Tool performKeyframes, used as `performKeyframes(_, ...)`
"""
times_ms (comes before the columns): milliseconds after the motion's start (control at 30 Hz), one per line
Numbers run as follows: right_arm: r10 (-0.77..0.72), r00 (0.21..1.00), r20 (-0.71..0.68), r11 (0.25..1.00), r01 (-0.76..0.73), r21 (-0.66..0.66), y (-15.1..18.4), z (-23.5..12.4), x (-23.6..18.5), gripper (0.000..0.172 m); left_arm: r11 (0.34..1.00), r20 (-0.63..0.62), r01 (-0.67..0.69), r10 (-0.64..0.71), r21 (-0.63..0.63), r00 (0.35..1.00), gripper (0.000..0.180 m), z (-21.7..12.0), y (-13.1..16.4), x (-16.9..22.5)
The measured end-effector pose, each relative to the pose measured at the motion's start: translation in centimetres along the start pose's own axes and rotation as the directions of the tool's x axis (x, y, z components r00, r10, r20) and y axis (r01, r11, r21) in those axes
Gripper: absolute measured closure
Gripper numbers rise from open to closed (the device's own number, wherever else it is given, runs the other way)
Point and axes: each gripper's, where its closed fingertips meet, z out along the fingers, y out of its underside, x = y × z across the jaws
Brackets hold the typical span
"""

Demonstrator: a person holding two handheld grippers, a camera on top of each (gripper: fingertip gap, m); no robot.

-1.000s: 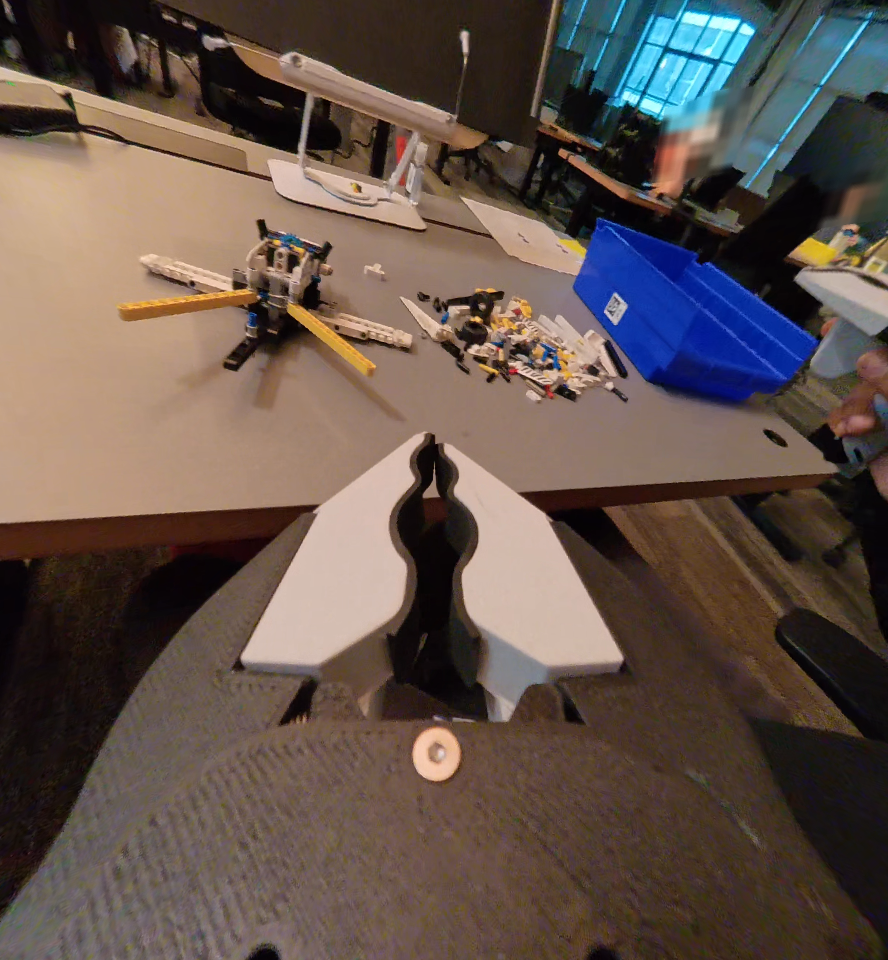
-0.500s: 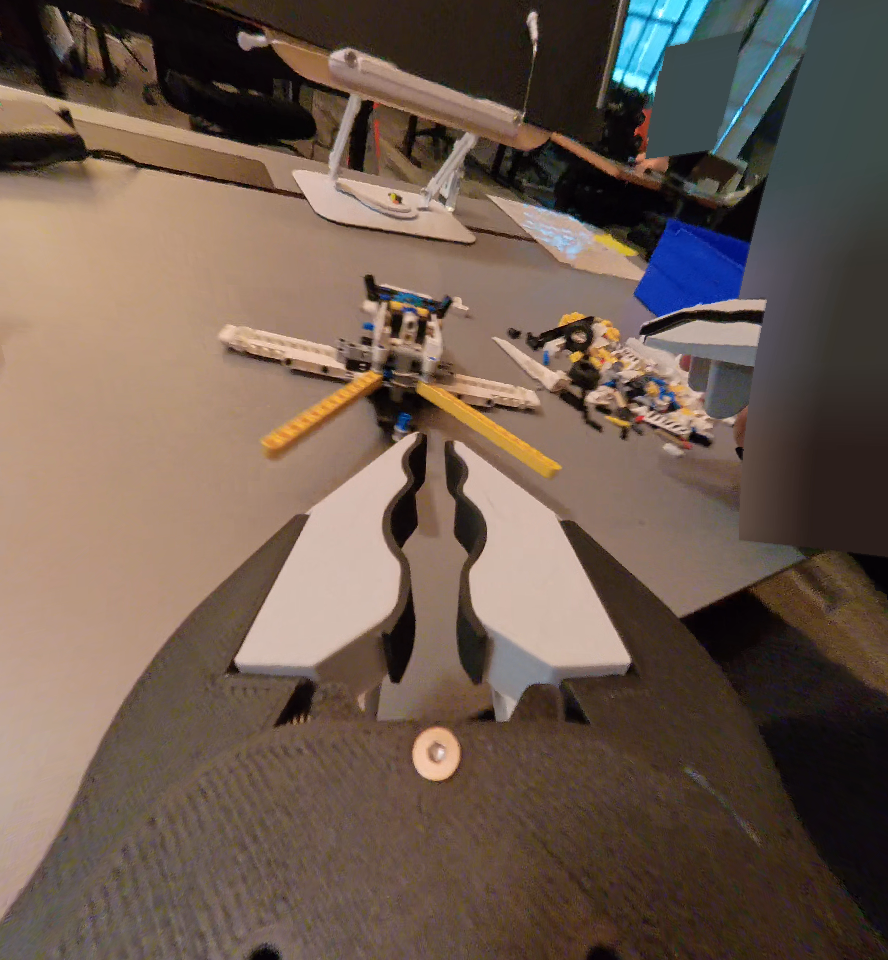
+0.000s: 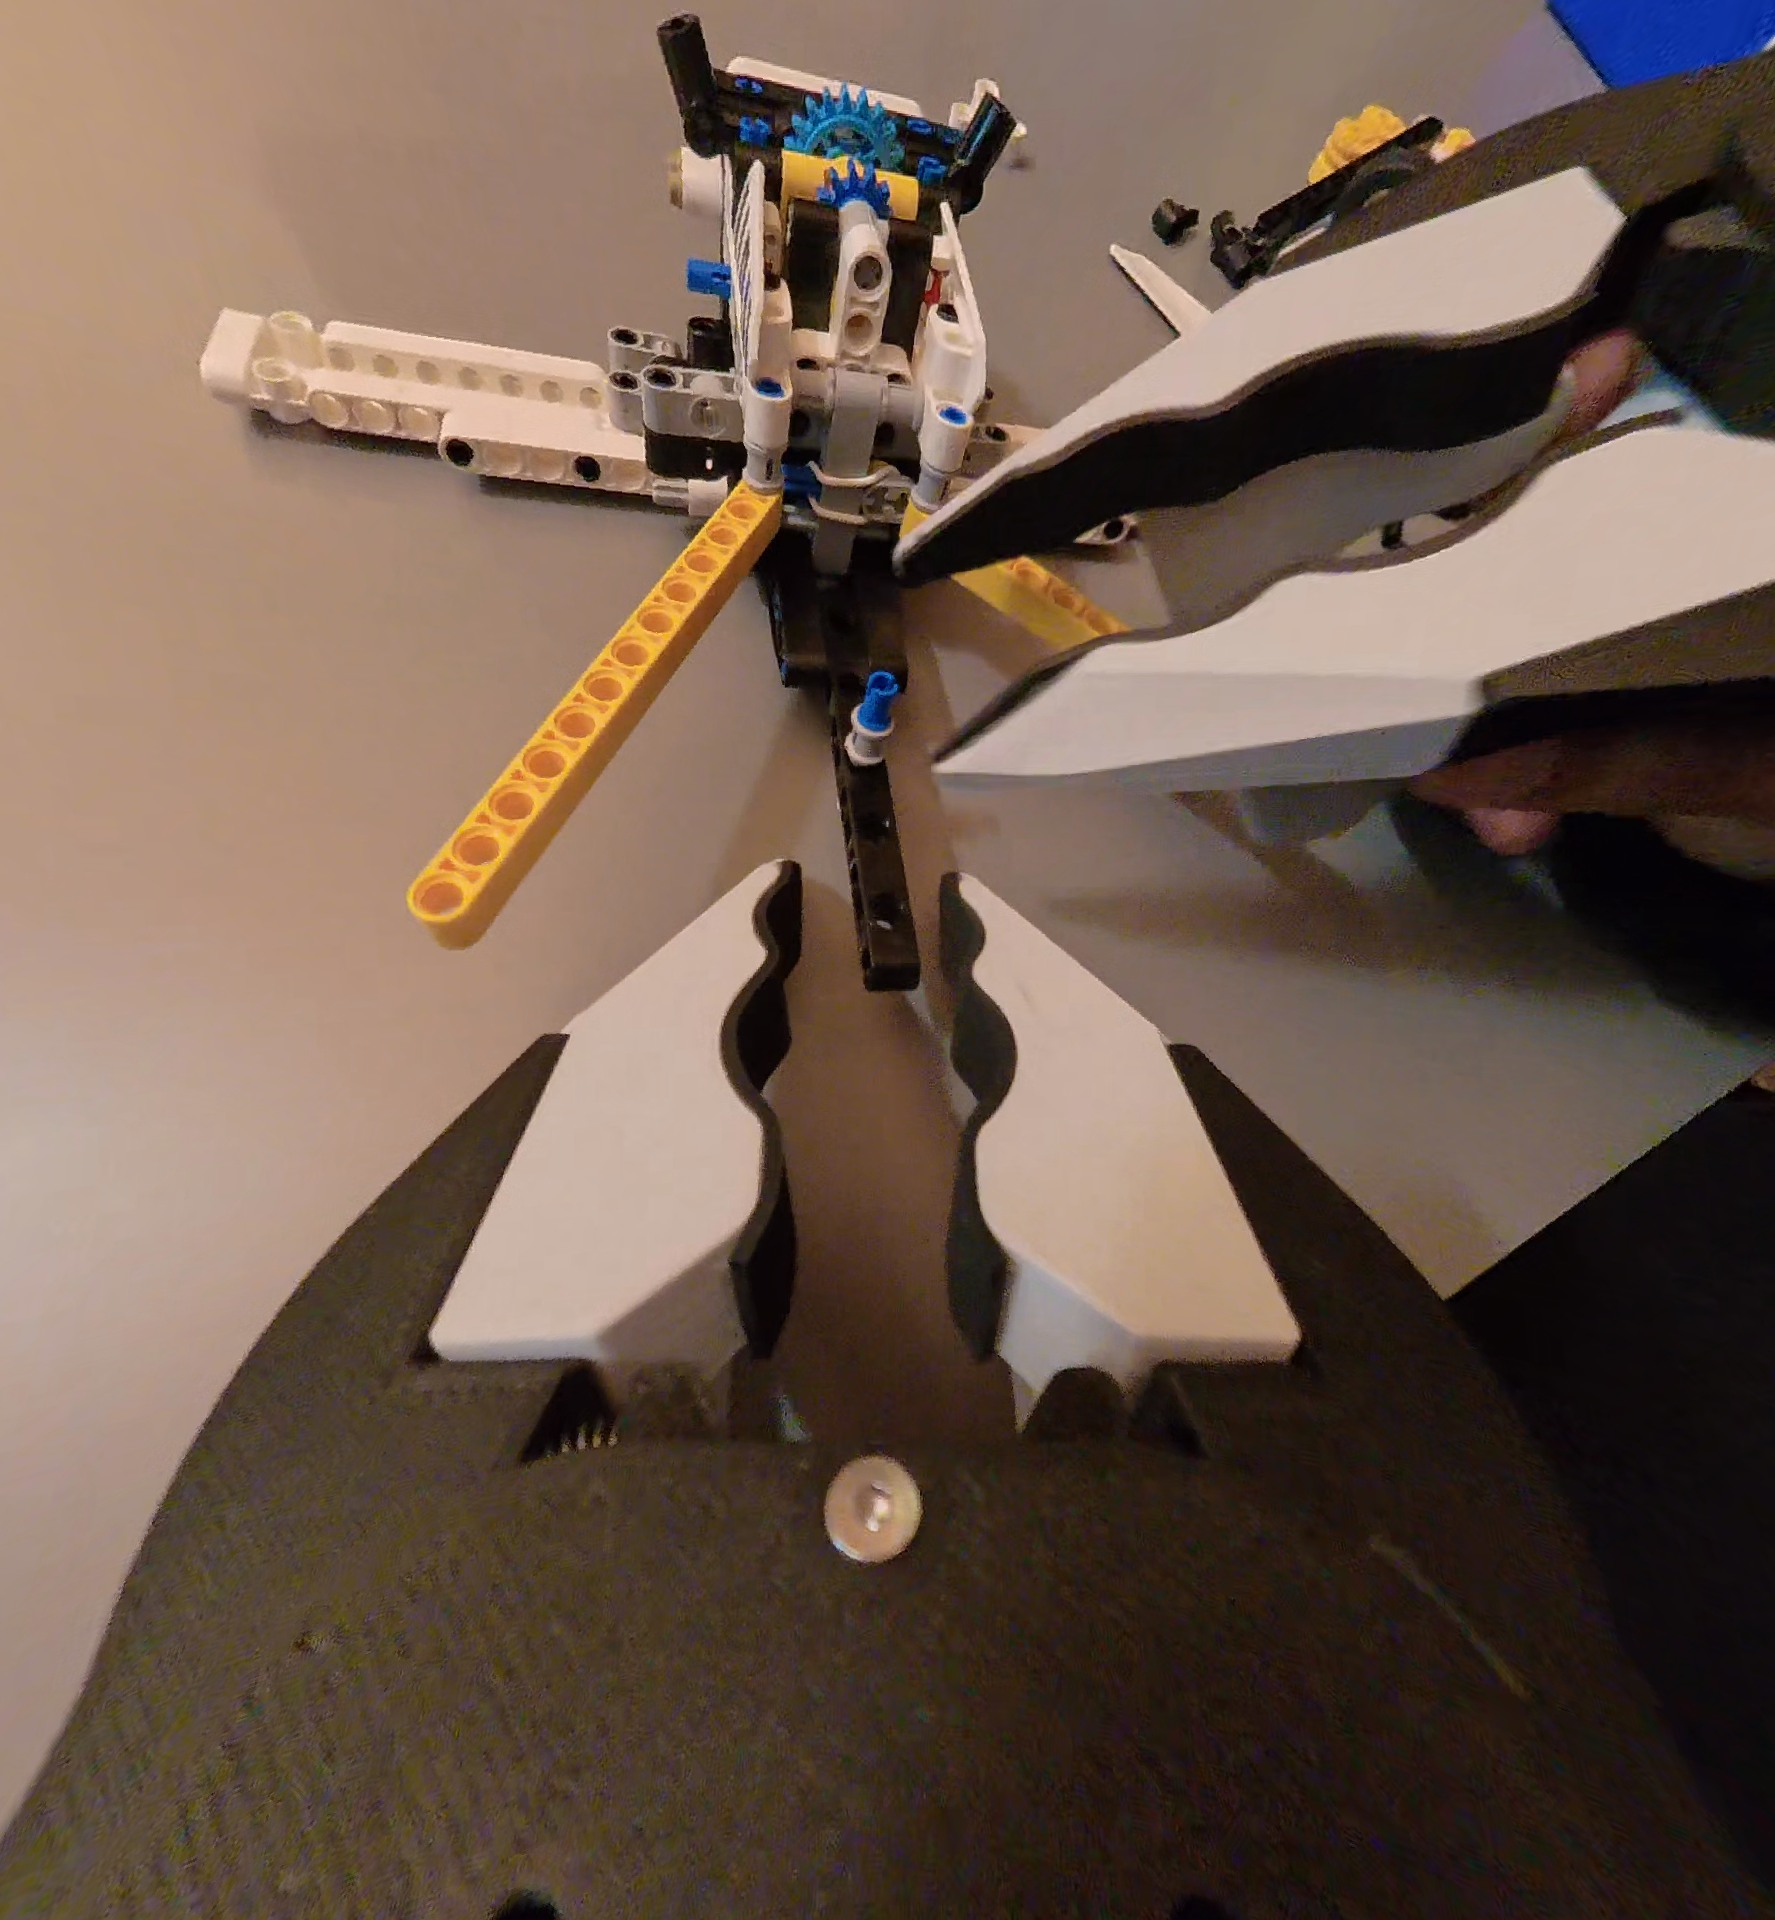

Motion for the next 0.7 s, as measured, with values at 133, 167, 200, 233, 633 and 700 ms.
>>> performKeyframes(133, -0.030, 0.999, -0.013, 0.996, 0.028, -0.084, 0.8, 1.2, 0.3, 0.145, 0.999, -0.002, 0.024, -0.024, -0.021, 1.000, 0.167, 0.1, 0.1, -0.2)
performKeyframes(167, -0.038, 0.999, -0.021, 0.995, 0.035, -0.094, 0.7, 1.2, 0.4, 0.152, 0.999, -0.007, 0.027, -0.027, -0.029, 1.000, 0.170, 0.2, 0.1, -0.2)
performKeyframes(200, -0.042, 0.999, -0.022, 0.994, 0.040, -0.101, 0.6, 1.1, 0.4, 0.154, 0.999, -0.021, 0.024, -0.025, -0.041, 0.999, 0.173, 0.3, 0.2, 0.0)
performKeyframes(233, -0.047, 0.999, -0.021, 0.993, 0.044, -0.113, 0.6, 1.1, 0.2, 0.157, 0.998, -0.028, 0.020, -0.022, -0.054, 0.999, 0.173, 0.3, 0.2, 0.1)
performKeyframes(633, -0.103, 0.995, 0.001, 0.967, 0.101, -0.235, 1.2, 1.3, -0.4, 0.164, 0.988, 0.087, -0.141, 0.146, -0.070, 0.985, 0.176, 0.8, -0.9, -0.6)
performKeyframes(700, -0.111, 0.994, 0.014, 0.959, 0.111, -0.261, 1.1, 1.4, -0.3, 0.166, 0.989, 0.081, -0.134, 0.139, -0.067, 0.987, 0.176, 0.8, -1.0, -0.7)
